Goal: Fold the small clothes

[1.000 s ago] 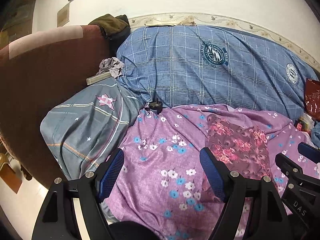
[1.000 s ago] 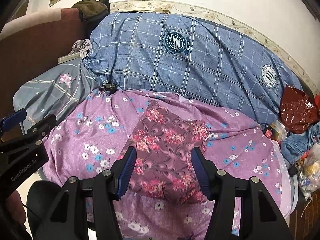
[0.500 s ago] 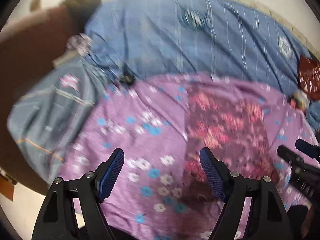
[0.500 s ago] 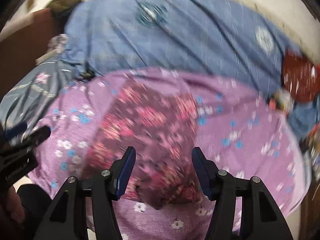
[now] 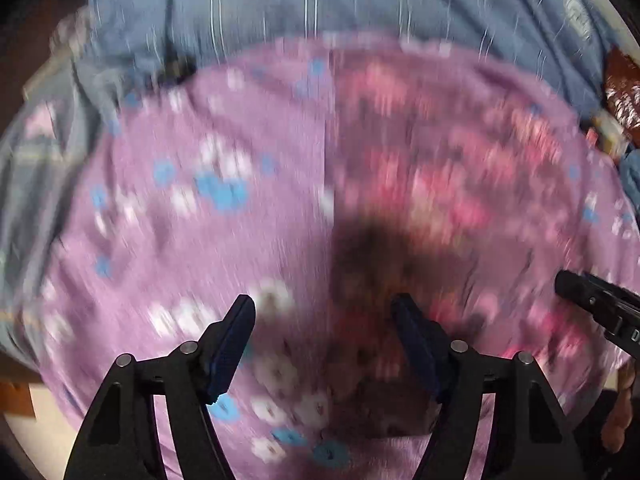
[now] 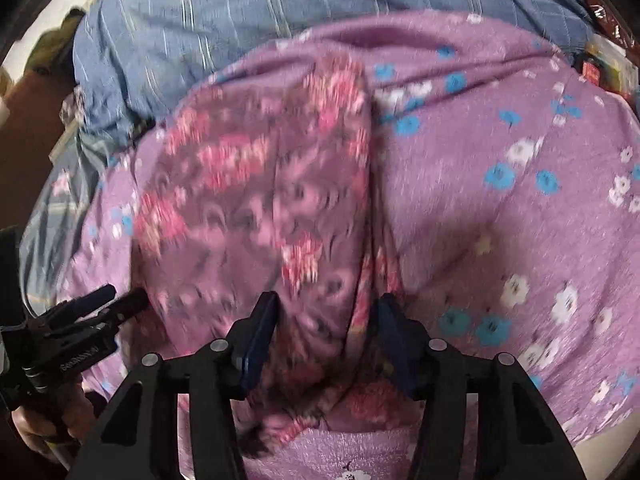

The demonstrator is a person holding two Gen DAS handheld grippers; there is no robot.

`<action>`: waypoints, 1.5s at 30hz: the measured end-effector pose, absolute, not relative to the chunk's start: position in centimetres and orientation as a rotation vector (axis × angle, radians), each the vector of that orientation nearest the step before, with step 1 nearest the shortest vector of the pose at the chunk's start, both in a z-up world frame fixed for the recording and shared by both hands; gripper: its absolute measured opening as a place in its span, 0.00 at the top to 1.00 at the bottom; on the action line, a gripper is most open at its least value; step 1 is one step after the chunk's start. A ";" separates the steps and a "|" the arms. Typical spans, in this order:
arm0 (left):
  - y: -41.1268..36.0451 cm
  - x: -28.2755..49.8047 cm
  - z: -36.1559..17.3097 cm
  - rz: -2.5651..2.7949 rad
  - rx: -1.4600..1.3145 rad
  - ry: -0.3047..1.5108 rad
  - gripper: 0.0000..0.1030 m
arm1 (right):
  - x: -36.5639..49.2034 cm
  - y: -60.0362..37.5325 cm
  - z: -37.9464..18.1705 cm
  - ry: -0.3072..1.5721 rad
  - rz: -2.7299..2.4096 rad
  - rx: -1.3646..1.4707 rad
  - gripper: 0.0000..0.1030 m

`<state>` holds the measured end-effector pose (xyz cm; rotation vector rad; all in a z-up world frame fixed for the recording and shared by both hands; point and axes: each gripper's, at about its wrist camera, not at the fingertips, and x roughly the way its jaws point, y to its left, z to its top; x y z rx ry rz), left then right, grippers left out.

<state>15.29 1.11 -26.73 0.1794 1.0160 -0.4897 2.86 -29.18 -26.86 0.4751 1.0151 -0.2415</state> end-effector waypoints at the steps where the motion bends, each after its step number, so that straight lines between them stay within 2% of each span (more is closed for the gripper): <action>1: 1.0 15.7 -25.9 -0.477 0.178 0.979 0.32 | 3.0 -29.6 -26.2 0.985 -0.257 0.479 0.47; 4: -0.1 18.3 -24.4 -0.461 0.179 0.943 0.32 | 4.4 -31.3 -25.4 0.949 -0.290 0.488 0.41; 10: -3.5 24.1 -27.5 -0.413 0.149 0.999 0.32 | 8.8 -33.4 -27.0 0.948 -0.352 0.471 0.42; 11: -3.5 24.6 -27.9 -0.422 0.122 1.002 0.36 | 9.5 -34.2 -27.5 0.943 -0.347 0.502 0.45; 12: -3.8 25.0 -28.1 -0.444 0.095 1.004 0.47 | 10.0 -34.7 -27.9 0.944 -0.326 0.526 0.52; 13: -4.0 25.0 -28.2 -0.466 0.081 1.008 0.54 | 10.5 -34.9 -28.1 0.945 -0.294 0.547 0.74; 14: -4.2 24.8 -28.1 -0.493 0.069 1.006 0.70 | 11.0 -35.0 -28.1 0.947 -0.263 0.559 0.82; 15: -4.3 24.8 -28.1 -0.530 0.067 0.989 0.82 | 11.4 -34.7 -27.7 0.938 -0.270 0.526 0.84; 16: -4.5 24.4 -28.1 -0.537 0.084 0.971 0.85 | 11.8 -34.2 -27.2 0.926 -0.274 0.471 0.89; 18: -4.5 23.5 -27.8 -0.514 0.139 0.926 0.89 | 12.3 -33.3 -26.0 0.879 -0.282 0.397 0.91; 20: -4.6 23.4 -27.8 -0.488 0.149 0.905 0.88 | 12.8 -33.7 -25.6 0.852 -0.286 0.404 0.91; 22: -4.6 23.6 -28.5 -0.433 0.163 0.914 0.87 | 13.9 -34.3 -26.8 0.900 -0.294 0.425 0.91; 25: -4.7 23.7 -30.2 -0.382 0.217 0.977 0.87 | 15.3 -34.5 -29.1 0.960 -0.300 0.384 0.83; 26: -4.8 24.0 -30.6 -0.382 0.214 1.000 0.87 | 15.0 -34.5 -28.6 0.951 -0.308 0.387 0.73; 28: -3.5 23.7 -30.4 -0.394 0.172 1.007 0.86 | 14.0 -34.5 -27.7 0.951 -0.317 0.410 0.65; 29: -2.9 23.3 -30.0 -0.396 0.163 0.998 0.84 | 12.9 -34.5 -26.9 0.931 -0.303 0.436 0.65; 31: -1.6 21.7 -29.0 -0.380 0.148 0.969 0.74 | 10.7 -33.9 -25.8 0.903 -0.279 0.462 0.62; 32: -0.9 20.5 -28.6 -0.387 0.132 0.954 0.66 | 9.2 -33.0 -25.3 0.899 -0.260 0.462 0.62; 33: -0.6 19.3 -28.4 -0.408 0.129 0.947 0.62 | 8.4 -32.3 -25.2 0.905 -0.242 0.451 0.62; 36: -0.2 15.4 -28.9 -0.414 0.182 0.935 0.61 | 5.5 -28.7 -25.4 0.950 -0.181 0.382 0.70; 37: -0.4 14.6 -29.4 -0.410 0.212 0.921 0.61 | 4.9 -27.7 -26.0 0.968 -0.185 0.368 0.80; 40: -1.5 14.0 -31.3 -0.349 0.339 0.961 0.64 | 4.1 -25.5 -28.2 0.997 -0.217 0.238 0.81; 43: -0.6 13.7 -29.2 -0.394 0.270 0.972 0.64 | 3.8 -25.0 -26.4 1.012 -0.224 0.242 0.76; 45: 0.4 13.1 -27.3 -0.406 0.238 0.926 0.56 | 2.8 -25.1 -24.2 0.963 -0.197 0.280 0.77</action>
